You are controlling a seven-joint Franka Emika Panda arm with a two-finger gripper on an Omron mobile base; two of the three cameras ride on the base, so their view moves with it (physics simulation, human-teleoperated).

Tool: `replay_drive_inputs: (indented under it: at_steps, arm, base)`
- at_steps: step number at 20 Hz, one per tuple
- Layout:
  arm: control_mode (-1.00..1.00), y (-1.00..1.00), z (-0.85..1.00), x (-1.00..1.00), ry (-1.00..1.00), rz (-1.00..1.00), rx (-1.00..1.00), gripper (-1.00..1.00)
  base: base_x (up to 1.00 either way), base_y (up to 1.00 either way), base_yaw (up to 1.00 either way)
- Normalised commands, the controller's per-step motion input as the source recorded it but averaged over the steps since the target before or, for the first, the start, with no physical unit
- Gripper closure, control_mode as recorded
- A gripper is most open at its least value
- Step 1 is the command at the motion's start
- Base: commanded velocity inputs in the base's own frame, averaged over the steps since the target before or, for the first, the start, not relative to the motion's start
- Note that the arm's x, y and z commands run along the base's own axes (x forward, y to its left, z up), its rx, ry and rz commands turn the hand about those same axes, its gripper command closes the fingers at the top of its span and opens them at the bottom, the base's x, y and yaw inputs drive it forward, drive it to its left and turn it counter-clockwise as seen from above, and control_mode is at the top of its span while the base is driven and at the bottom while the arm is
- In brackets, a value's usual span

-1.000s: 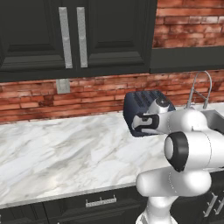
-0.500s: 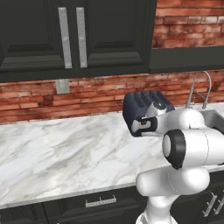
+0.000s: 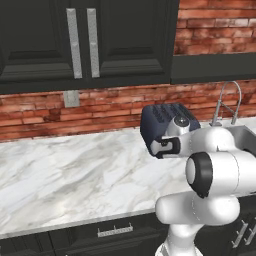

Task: Start the toaster. Once the lever pops up, take the bread to the plate on the dining counter.

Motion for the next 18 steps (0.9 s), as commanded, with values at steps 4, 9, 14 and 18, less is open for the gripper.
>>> replay_drive_inputs:
  at_steps: [4, 9, 14, 18]
  arm:
    - [-1.0, 0.0, 0.12, -0.21, 0.0, 0.0, 0.0, -1.0]
    - [-1.0, -0.02, 0.18, -0.19, -0.01, 0.0, 0.0, -1.0]
    - [-1.0, -0.11, 0.33, -0.15, 0.0, 0.0, 0.02, -1.0]
    - [-1.0, -0.18, 0.37, -0.18, 0.0, 0.0, 0.03, -1.0]
  base:
    - [0.0, 0.0, 0.0]
    - [0.0, 0.0, 0.0]
    - [0.0, 0.0, 0.0]
    - [0.0, 0.0, 0.0]
